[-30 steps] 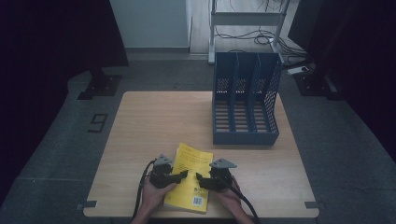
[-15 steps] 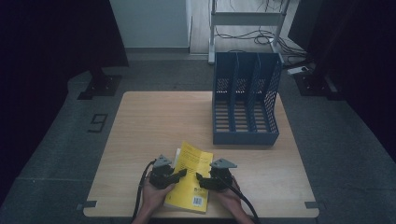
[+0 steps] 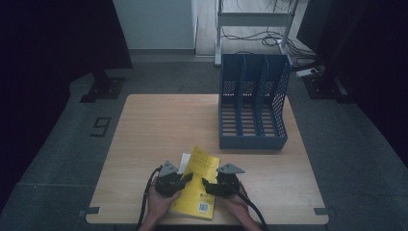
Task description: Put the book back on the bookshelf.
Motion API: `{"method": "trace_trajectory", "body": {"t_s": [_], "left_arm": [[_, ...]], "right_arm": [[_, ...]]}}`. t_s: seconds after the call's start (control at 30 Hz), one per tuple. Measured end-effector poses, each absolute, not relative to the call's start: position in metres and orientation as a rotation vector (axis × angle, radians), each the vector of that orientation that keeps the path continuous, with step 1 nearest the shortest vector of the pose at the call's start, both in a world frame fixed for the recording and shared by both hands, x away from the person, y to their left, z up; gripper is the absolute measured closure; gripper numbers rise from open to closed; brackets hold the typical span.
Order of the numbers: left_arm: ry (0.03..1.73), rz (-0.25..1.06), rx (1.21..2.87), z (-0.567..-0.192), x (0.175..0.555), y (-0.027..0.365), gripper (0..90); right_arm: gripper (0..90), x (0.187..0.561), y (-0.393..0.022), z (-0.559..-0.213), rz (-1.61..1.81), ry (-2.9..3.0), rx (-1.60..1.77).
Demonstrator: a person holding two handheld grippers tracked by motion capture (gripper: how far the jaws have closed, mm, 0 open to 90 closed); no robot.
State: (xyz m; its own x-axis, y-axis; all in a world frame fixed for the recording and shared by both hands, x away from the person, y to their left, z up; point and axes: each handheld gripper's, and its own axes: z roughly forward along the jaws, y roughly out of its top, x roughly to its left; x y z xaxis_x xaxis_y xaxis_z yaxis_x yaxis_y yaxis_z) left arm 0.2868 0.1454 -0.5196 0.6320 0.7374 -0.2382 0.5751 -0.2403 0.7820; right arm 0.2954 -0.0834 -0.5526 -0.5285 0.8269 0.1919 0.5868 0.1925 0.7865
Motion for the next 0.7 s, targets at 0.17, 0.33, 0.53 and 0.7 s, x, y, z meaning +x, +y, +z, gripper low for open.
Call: {"method": "trace_trajectory", "body": {"t_s": [0.17,0.33,0.53,0.7], "left_arm": [[1.033,0.197,1.905,-0.5196,0.2866,0.1471,84.1],[1.031,0.185,1.863,-0.5202,0.2853,0.1479,85.8],[1.014,0.191,1.830,-0.5188,0.2838,0.1487,86.4],[0.997,0.218,1.806,-0.5161,0.2805,0.1476,86.5]], "right_arm": [[22.2,0.2954,-0.0838,-0.5525,1.255,2.193,1.344],[20.3,0.2951,-0.0849,-0.5508,1.241,2.206,1.266],[17.1,0.2953,-0.0883,-0.5472,1.215,2.243,1.236],[16.9,0.2957,-0.0930,-0.5435,1.208,2.250,1.226]]}}
